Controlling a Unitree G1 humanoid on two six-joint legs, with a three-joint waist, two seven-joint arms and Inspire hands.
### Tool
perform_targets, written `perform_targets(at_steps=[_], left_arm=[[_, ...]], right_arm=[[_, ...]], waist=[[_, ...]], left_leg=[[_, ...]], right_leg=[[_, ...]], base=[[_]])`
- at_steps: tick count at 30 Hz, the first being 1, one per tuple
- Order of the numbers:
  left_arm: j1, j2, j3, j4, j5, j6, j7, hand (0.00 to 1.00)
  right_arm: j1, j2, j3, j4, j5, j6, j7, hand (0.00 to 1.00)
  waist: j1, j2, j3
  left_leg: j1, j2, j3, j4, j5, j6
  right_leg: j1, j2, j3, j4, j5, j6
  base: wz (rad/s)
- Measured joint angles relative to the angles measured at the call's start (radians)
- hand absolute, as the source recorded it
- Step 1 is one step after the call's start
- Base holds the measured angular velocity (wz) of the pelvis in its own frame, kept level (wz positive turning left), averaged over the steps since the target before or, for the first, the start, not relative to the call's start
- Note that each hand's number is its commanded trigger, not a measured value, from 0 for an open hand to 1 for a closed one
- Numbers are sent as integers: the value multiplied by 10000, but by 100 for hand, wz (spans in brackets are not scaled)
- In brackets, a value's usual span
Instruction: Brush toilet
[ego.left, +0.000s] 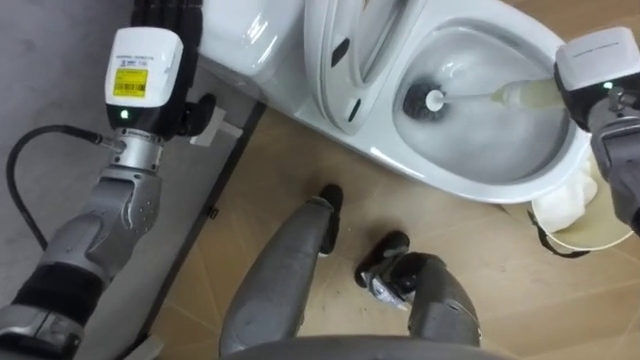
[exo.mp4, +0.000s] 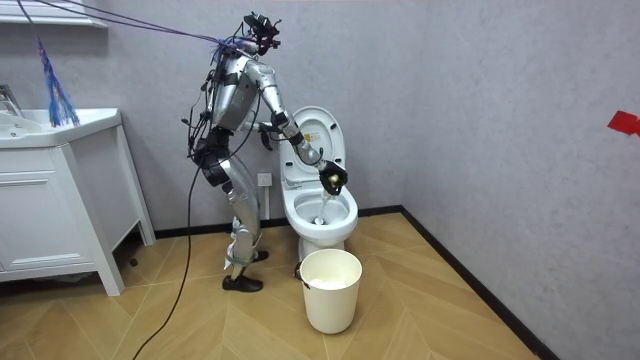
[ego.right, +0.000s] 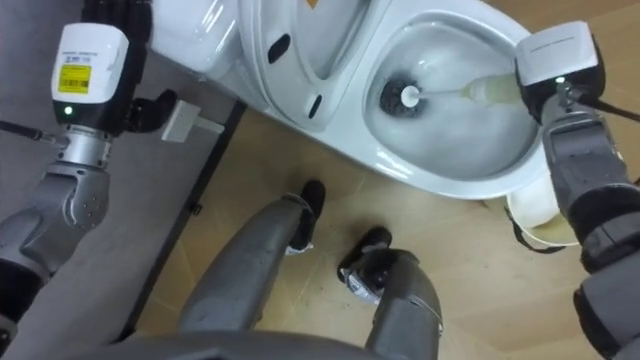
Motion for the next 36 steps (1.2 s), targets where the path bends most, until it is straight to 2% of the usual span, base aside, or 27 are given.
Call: perform_targets(at_steps=[5, 9, 14, 15, 16, 20, 22, 23, 26, 28, 31, 36], left_arm=[[174, 2, -112, 9, -91, 83, 6, 0], [500, 2, -175, 6, -619, 175, 19, 0], [665, 3, -262, -8, -1051, 374, 11, 0], [593, 11, -311, -3, -1053, 442, 26, 0], [583, 14, -348, 3, -1050, 476, 55, 0], [602, 81, -348, -64, -959, 612, 145, 0], [697, 192, -304, -190, -935, 825, 372, 0], [713, 192, -284, -249, -931, 882, 420, 0], [817, 300, -127, -454, -936, 1053, 628, 0], [800, 319, -125, -479, -958, 1227, 708, 0], [623, 335, -130, -477, -956, 1314, 563, 0], [596, 337, -124, -479, -717, 1577, 500, 0]], right_arm=[[1107, -70, -382, -1455, -448, 525, 370, 100], [1921, 28, -479, -2411, -555, 1007, 659, 100], [1656, 290, -441, -1931, -46, 1088, 697, 100], [1564, 301, -436, -1747, 589, 1079, 640, 100], [1429, 290, -434, -1404, 1176, 1043, 525, 100], [883, 340, -479, -310, 2743, 507, 331, 100], [723, 349, -889, -208, 3213, 91, 188, 100], [675, 343, -1043, -149, 3290, 18, 108, 100], [237, 276, -1262, -52, 3995, -282, -103, 100], [-256, 212, -1262, 201, 4269, -411, -462, 100], [-411, 212, -1262, 415, 4465, -514, -884, 100], [-402, 273, -1261, 395, 4401, -607, -1006, 100]], waist=[[-22, 286, -65], [-92, 531, -205], [-97, 550, -219], [-97, 549, -219], [-97, 542, -214], [-229, 403, -165], [-302, 44, -63], [-380, 25, -52], [-684, -220, 20], [-830, -327, 29], [-868, -433, 15], [-990, -405, 1]], left_leg=[[137, 16, -39, -32, -12, -9], [326, 137, -47, -101, -47, -61], [523, 164, 50, -179, -45, -90], [531, 149, 41, -157, -42, -95], [530, 146, 45, -157, -40, -94], [507, 121, 122, -96, -28, -71], [439, 81, 395, -112, 3, -21], [376, 77, 394, -95, 15, -7], [119, 57, 508, 133, 52, 26], [-8, 33, 602, 231, 76, 67], [37, 17, 624, 251, 107, 114], [6, 12, 575, 328, 129, 134]], right_leg=[[232, 94, -51, -225, 31, 48], [560, 332, -77, -635, 160, 43], [642, 358, -14, -644, 193, 4], [647, 342, -18, -614, 189, -3], [646, 331, -18, -597, 184, -8], [478, 172, 126, -316, 126, 0], [92, 18, 471, 64, 48, -10], [40, 3, 469, 111, 40, -10], [-302, -127, 548, 481, -16, -57], [-499, -235, 636, 787, -66, -68], [-530, -293, 702, 928, -64, -68], [-530, -285, 674, 936, 22, -77]], base=[[1], [-5], [-4], [4], [0], [-4], [-20], [-6], [-3], [0], [0], [-2]])
